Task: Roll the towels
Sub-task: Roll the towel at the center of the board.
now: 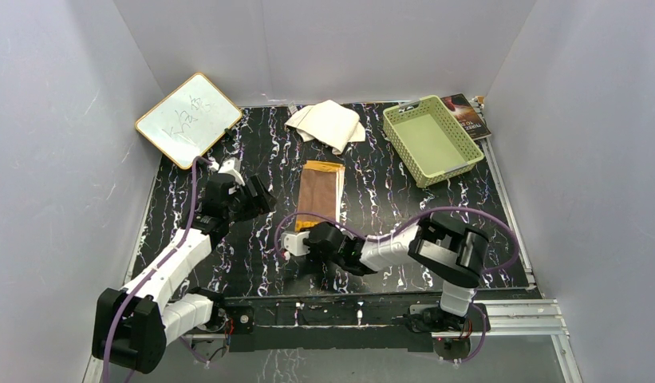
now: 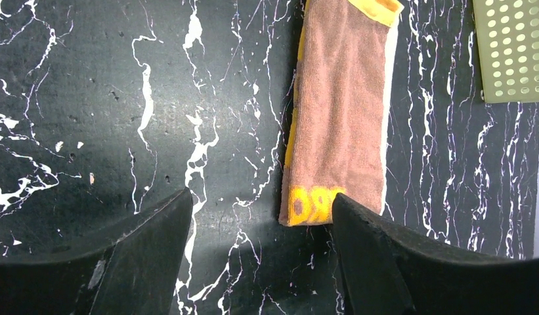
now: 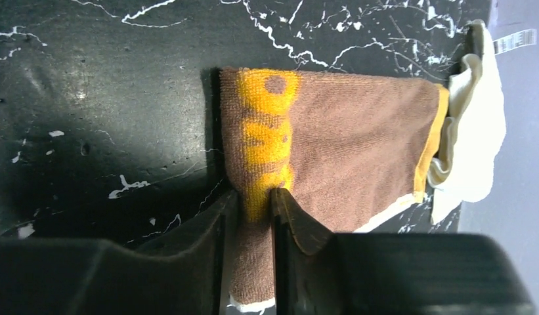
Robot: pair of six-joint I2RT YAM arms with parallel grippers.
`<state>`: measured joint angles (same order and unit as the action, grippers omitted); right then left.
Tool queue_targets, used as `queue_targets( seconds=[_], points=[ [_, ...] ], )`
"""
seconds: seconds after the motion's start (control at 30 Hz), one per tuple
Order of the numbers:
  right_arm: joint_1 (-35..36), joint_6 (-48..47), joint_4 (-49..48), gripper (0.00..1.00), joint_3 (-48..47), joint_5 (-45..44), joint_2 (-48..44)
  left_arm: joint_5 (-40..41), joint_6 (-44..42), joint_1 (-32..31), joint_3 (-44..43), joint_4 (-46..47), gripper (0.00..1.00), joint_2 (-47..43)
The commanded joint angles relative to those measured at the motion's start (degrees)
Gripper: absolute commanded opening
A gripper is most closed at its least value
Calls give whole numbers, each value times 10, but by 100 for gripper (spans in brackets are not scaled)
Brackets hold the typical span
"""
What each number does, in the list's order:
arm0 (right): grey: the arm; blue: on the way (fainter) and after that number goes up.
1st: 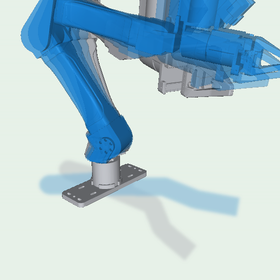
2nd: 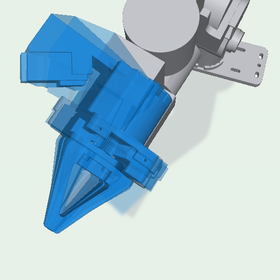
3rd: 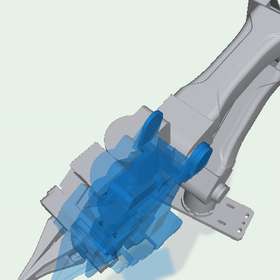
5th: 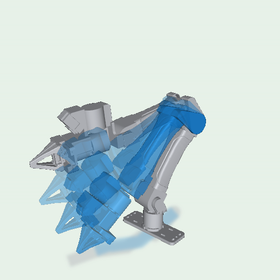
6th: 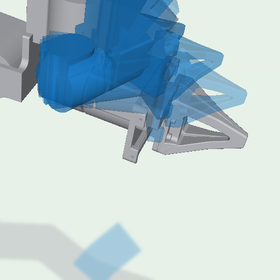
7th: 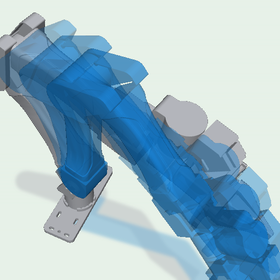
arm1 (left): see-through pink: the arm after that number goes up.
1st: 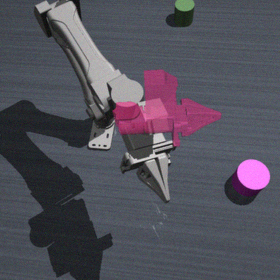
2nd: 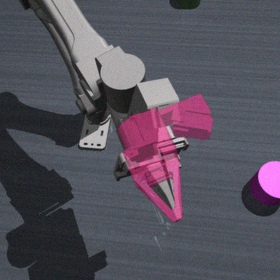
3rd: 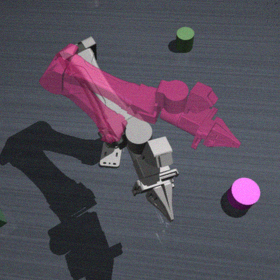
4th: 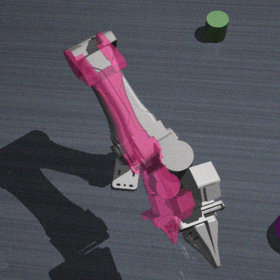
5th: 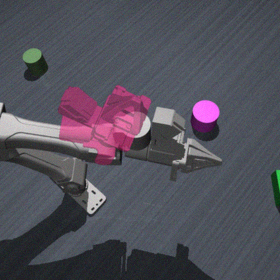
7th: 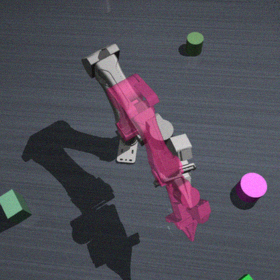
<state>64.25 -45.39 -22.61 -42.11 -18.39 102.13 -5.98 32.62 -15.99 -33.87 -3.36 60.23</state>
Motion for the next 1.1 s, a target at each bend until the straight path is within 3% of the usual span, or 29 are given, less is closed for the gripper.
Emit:
queue_targets(
  seconds=[0.0, 0.07, 0.13, 0.23, 0.33, 0.67, 0.83, 1.07],
  points=[
    [-11, 68, 124, 20, -29, 75, -37, -35, -2, 10, -12, -25, 76, -16],
    [-16, 102, 180, 15, -53, 124, -61, -48, -5, 11, -17, -34, 76, -17],
    [-31, 139, 244, 14, -82, 226, -76, -63, -7, 11, -19, -40, 76, -17],
    [-95, 212, 327, 0, -124, 393, -80, -79, -7, 11, -17, -47, 75, -21],
    [-147, 283, 372, 0, -162, 516, -61, -84, -5, 12, -19, -53, 75, -27],
    [-169, 370, 441, 0, -237, 656, 32, -128, -10, 12, -32, -52, 74, -27],
    [-177, 442, 454, 0, -280, 641, 55, -154, -1, 12, -25, -31, 74, -18],
    [-217, 406, 546, 0, -359, 746, 126, -181, 7, 12, -20, -6, 73, -12]
  ],
)
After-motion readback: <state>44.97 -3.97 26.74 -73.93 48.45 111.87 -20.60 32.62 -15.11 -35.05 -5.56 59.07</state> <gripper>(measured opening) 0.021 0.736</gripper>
